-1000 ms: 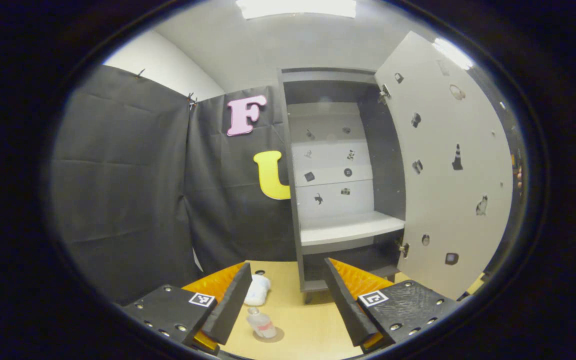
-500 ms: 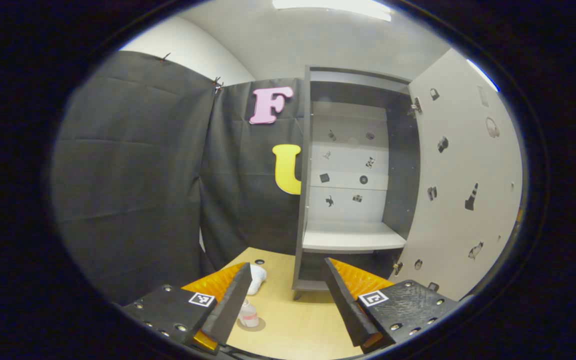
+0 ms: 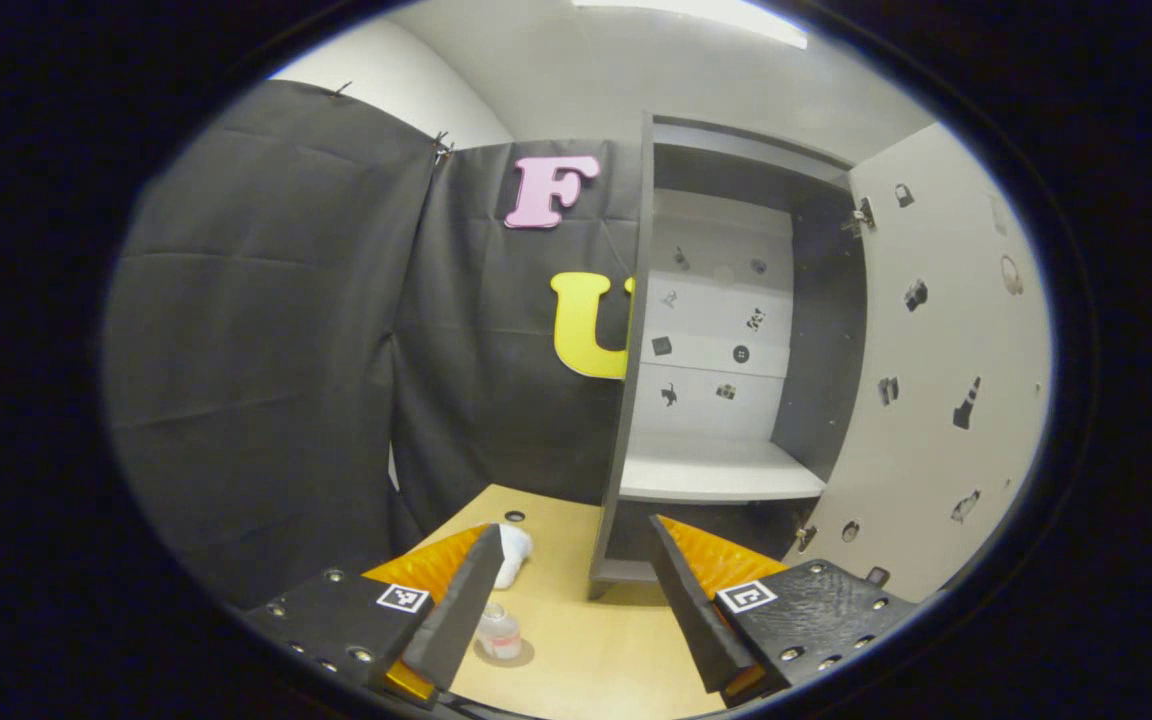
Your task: Open the cabinet door with the right hand, grasp the bottle in the cabinet with the left hand and place it on the coaster, then close the cabinet door with the right hand.
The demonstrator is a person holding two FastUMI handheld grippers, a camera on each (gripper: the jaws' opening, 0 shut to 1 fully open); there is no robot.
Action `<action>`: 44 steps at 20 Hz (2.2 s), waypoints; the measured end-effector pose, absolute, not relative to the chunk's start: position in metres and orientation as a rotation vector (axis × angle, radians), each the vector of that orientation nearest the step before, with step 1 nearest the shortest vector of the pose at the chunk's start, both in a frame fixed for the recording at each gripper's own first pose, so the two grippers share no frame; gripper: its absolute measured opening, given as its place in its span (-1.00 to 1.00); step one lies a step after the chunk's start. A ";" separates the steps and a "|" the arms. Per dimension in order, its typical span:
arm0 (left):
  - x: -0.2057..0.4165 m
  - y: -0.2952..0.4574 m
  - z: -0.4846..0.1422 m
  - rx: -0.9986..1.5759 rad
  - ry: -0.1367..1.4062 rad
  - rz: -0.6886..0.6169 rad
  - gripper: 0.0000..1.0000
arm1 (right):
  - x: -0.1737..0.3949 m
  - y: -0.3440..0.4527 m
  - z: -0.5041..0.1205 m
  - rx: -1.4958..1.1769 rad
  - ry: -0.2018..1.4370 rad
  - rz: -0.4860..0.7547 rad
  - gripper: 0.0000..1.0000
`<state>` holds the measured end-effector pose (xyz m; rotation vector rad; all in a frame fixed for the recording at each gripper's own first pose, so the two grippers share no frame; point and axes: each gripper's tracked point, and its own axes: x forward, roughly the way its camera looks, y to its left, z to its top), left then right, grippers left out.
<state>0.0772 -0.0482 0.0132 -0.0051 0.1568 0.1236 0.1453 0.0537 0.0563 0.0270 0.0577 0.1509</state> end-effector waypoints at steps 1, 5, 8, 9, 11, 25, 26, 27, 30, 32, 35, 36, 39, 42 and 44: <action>0.078 -0.042 0.013 0.017 0.162 0.123 0.75 | 0.142 0.057 0.057 0.033 0.054 0.144 0.95; 0.082 -0.022 0.015 0.054 0.166 0.114 0.75 | 0.131 0.078 0.064 -0.009 0.027 0.117 0.94; 0.081 -0.008 0.013 0.048 0.167 0.104 0.75 | 0.126 0.111 0.061 -0.020 0.040 0.140 0.93; 0.079 -0.002 0.013 0.051 0.167 0.109 0.75 | 0.126 0.124 0.059 -0.016 0.049 0.158 0.94; 0.076 0.007 0.010 0.044 0.172 0.111 0.75 | 0.126 0.152 0.056 -0.005 0.057 0.202 0.94; 0.029 0.078 0.018 -0.018 0.141 0.201 0.73 | 0.164 0.355 0.029 0.041 0.132 0.508 0.94; 0.023 0.085 0.021 -0.020 0.137 0.215 0.75 | 0.165 0.371 0.023 0.041 0.151 0.535 0.94; 0.018 0.090 0.024 -0.019 0.131 0.230 0.75 | 0.166 0.380 0.020 0.032 0.170 0.550 0.94; 0.006 0.100 0.029 -0.006 0.109 0.256 0.73 | 0.167 0.401 0.017 0.002 0.190 0.584 0.95; -0.004 0.101 0.034 0.012 0.102 0.262 0.73 | 0.167 0.399 0.019 -0.010 0.174 0.568 0.94; -0.014 0.099 0.040 0.049 0.100 0.262 0.74 | 0.170 0.379 0.021 0.001 0.156 0.512 0.94; -0.016 0.095 0.042 0.058 0.100 0.255 0.75 | 0.172 0.368 0.021 0.000 0.152 0.487 0.94; -0.017 0.078 0.048 0.080 0.095 0.218 0.76 | 0.175 0.334 0.020 -0.010 0.141 0.413 0.94; -0.010 0.053 0.057 0.112 0.090 0.157 0.78 | 0.175 0.296 0.020 -0.004 0.119 0.306 0.94; -0.001 0.033 0.058 0.119 0.091 0.102 0.75 | 0.177 0.272 0.014 -0.012 0.121 0.235 0.94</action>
